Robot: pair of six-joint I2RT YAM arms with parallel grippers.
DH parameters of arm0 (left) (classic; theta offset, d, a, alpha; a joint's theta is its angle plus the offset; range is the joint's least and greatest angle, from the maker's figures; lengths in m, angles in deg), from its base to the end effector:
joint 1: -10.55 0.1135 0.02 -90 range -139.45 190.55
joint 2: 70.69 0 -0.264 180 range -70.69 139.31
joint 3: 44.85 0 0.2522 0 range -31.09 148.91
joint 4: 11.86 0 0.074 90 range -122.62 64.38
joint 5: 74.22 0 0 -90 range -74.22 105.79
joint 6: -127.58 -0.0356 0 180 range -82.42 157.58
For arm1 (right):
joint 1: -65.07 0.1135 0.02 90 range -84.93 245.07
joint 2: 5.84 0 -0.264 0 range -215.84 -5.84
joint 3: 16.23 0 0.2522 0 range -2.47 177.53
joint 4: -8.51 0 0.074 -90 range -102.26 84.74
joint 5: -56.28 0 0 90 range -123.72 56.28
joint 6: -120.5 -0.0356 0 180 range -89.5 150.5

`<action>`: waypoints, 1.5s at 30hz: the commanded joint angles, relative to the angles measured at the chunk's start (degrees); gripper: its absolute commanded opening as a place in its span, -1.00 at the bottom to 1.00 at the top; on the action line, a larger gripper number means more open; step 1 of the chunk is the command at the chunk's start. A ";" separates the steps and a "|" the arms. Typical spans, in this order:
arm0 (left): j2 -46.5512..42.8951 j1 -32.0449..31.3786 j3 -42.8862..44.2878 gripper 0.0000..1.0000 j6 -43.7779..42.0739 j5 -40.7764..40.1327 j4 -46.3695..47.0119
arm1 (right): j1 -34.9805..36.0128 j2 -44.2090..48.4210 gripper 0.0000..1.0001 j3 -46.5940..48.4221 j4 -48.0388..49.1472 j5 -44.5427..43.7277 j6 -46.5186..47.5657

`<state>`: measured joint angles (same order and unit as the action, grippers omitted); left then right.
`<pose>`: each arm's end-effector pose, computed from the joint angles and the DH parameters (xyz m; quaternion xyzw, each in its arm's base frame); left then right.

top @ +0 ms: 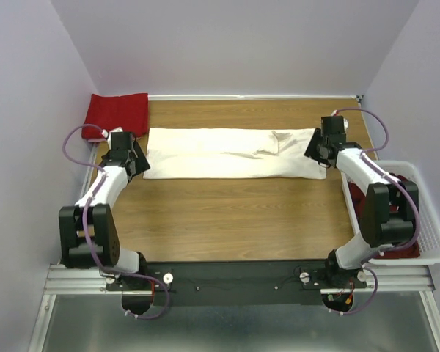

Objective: Fold and stack the t-shirts
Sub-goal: Fold the tshirt

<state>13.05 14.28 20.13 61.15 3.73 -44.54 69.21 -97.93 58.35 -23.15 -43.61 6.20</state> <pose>0.2967 0.0268 0.2097 -0.2552 0.9040 0.0410 0.3405 0.3410 0.0186 0.2189 0.1930 0.9140 0.0071 0.3567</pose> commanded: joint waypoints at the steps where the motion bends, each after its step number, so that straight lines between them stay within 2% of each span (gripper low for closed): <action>1: -7.44 -1.35 0.64 0.67 -1.25 -2.01 3.96 | 1.74 0.96 0.07 4.13 3.28 15.49 -1.89; 2: -8.67 -1.53 0.02 0.66 -1.34 -0.70 5.02 | 2.27 0.60 0.07 4.05 4.87 19.26 -3.12; 5: -13.77 -1.97 -2.79 0.66 -2.12 2.63 9.06 | 3.06 -1.77 0.07 3.26 11.35 23.14 -9.53; 8: -15.89 -2.67 -5.42 0.66 -3.53 5.02 11.88 | 3.50 -4.75 0.07 1.33 19.10 23.86 -15.95; 13: -18.27 -6.01 -10.61 0.66 -5.11 6.87 16.98 | 3.77 -10.29 0.07 -0.26 25.97 24.04 -23.94; 18: -16.17 -7.15 -10.80 0.65 -6.70 7.13 18.57 | 4.73 -15.74 0.07 -0.61 29.75 22.72 -26.94; 27: -14.93 -7.15 -9.83 0.65 -6.26 7.75 18.65 | 5.17 -19.35 0.05 -1.58 33.97 22.90 -28.79; 33: -14.75 -7.15 -9.65 0.64 -6.26 9.06 19.97 | 6.23 -19.09 -0.24 -1.58 34.06 23.34 -28.88; 41: -14.75 -7.15 -9.56 0.64 -6.17 9.94 20.06 | 8.16 -14.61 -0.97 -2.63 30.64 20.44 -28.79; 45: -14.57 -7.07 -9.39 0.64 -6.17 11.08 20.15 | 10.09 -12.15 -0.96 -4.04 28.88 16.67 -29.41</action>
<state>-1.72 7.16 9.40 55.56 12.85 -25.65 77.54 -113.41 55.92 8.04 -22.45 -22.63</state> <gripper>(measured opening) 0.820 0.023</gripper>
